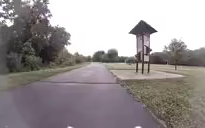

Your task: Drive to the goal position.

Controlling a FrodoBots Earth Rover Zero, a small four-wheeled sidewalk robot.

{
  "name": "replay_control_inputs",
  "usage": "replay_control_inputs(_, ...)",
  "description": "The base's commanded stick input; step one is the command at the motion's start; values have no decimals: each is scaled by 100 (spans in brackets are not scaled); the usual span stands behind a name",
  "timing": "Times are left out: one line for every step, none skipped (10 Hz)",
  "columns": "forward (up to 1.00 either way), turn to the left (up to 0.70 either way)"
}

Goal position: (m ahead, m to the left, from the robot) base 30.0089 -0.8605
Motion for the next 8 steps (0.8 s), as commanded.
replay_control_inputs(70, 0)
replay_control_inputs(70, 0)
replay_control_inputs(70, 0)
replay_control_inputs(70, 0)
replay_control_inputs(70, 0)
replay_control_inputs(70, 0)
replay_control_inputs(70, 0)
replay_control_inputs(70, 0)
